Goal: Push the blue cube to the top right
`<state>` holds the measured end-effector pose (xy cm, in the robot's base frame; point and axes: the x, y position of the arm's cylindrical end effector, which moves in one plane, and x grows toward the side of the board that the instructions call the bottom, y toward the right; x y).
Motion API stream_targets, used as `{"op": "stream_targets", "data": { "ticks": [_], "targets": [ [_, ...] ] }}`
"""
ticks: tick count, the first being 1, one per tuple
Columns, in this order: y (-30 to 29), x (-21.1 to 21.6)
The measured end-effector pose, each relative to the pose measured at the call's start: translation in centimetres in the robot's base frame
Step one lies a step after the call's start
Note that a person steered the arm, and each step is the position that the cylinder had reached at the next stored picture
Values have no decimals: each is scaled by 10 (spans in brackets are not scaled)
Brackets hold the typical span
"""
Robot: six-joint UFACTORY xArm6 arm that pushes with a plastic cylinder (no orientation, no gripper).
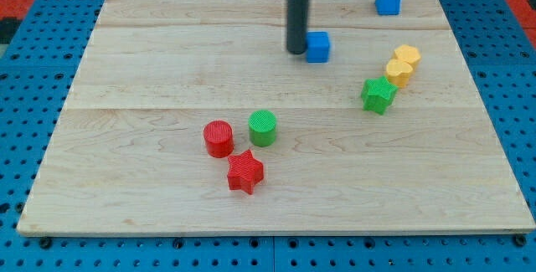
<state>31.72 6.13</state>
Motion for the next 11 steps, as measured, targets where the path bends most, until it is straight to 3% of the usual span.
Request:
{"op": "stream_targets", "data": {
  "ticks": [1, 2, 3, 5, 6, 7, 8, 9, 11],
  "targets": [
    [4, -1],
    [-44, 30],
    [-49, 46],
    [68, -44],
    [110, -53],
    [99, -42],
    [128, -7],
    [179, -6],
    [187, -36]
  ]
}}
